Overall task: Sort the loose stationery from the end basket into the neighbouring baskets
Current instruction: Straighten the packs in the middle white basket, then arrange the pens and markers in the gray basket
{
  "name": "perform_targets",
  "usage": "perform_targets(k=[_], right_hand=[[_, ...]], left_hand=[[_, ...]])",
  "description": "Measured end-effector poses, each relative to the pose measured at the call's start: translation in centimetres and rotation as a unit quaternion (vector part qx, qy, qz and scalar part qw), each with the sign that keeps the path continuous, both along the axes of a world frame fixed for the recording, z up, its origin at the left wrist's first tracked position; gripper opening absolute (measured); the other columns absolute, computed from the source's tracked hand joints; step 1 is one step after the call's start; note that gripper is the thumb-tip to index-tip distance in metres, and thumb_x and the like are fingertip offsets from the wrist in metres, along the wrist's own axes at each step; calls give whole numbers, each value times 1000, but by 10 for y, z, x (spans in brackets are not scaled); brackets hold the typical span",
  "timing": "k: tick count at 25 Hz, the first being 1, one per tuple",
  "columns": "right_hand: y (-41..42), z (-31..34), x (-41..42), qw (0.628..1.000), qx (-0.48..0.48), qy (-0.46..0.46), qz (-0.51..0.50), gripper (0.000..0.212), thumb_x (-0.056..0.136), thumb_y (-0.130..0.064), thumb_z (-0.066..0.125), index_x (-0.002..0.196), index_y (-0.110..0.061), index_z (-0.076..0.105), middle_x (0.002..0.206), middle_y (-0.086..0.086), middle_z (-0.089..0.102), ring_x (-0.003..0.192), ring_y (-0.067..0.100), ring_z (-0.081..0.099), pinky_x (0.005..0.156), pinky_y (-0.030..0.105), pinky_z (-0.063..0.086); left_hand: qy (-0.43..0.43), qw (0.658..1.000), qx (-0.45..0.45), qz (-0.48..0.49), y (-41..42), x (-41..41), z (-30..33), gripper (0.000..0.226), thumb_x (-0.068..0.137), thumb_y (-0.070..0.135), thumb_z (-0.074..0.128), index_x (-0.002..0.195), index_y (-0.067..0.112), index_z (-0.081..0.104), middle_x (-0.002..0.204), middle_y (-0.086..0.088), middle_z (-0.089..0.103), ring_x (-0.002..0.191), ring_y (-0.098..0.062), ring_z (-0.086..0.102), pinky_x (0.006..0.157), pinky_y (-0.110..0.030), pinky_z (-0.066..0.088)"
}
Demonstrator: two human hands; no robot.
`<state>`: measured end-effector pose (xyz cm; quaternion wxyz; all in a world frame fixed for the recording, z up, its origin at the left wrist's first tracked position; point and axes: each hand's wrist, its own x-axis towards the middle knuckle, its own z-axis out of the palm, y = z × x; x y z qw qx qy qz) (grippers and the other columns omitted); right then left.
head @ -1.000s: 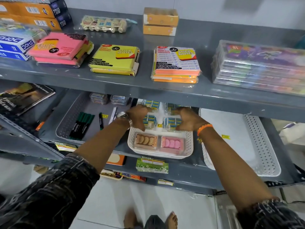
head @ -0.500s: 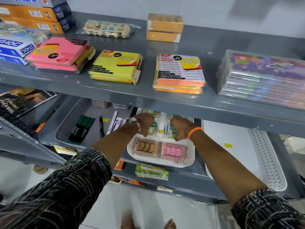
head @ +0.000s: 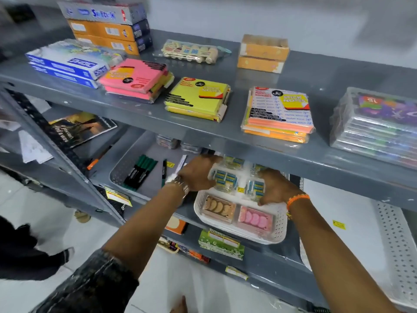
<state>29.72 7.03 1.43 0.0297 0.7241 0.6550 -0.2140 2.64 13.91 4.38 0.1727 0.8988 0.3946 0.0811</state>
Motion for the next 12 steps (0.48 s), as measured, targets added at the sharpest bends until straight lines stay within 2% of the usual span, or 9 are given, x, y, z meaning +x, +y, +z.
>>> perform_targets(k=[2, 4, 7, 9, 12], right_hand=[[-4, 11, -9, 996, 66, 53, -10, 95, 62, -43, 88, 143, -21, 43, 144, 6, 52, 130, 30, 52, 108, 41, 46], [-2, 22, -40, 985, 140, 104, 7, 74, 72, -39, 82, 136, -17, 52, 136, 9, 60, 124, 29, 57, 103, 38, 48], [6, 33, -123, 964, 215, 149, 55, 36, 74, -27, 78, 106, -13, 69, 109, 12, 72, 104, 30, 68, 89, 35, 54], [19, 31, -185, 966, 187, 120, 133, 26, 76, -29, 75, 95, -12, 68, 100, 14, 71, 98, 35, 68, 81, 37, 56], [49, 20, -256, 972, 127, 60, 186, 36, 81, -32, 74, 103, -5, 65, 108, 23, 66, 102, 41, 65, 83, 41, 54]], left_hand=[[-62, 995, 43, 67, -15, -47, -1, 63, 78, 30, 74, 137, 14, 58, 132, -9, 67, 116, -30, 65, 96, -32, 50], [-87, 982, 71, 151, -27, -101, -8, 60, 80, 30, 68, 137, 15, 59, 133, -8, 66, 114, -31, 66, 95, -31, 49], [-81, 956, 78, 272, -32, -172, -23, 55, 88, 27, 62, 141, 14, 54, 133, -11, 63, 120, -33, 60, 101, -40, 48], [-71, 939, 65, 329, -25, -207, -30, 57, 94, 27, 61, 146, 9, 46, 138, -17, 56, 126, -38, 54, 103, -46, 46], [-62, 929, 10, 364, -7, -235, -39, 64, 100, 28, 57, 155, 6, 32, 150, -20, 44, 136, -39, 45, 107, -46, 40]])
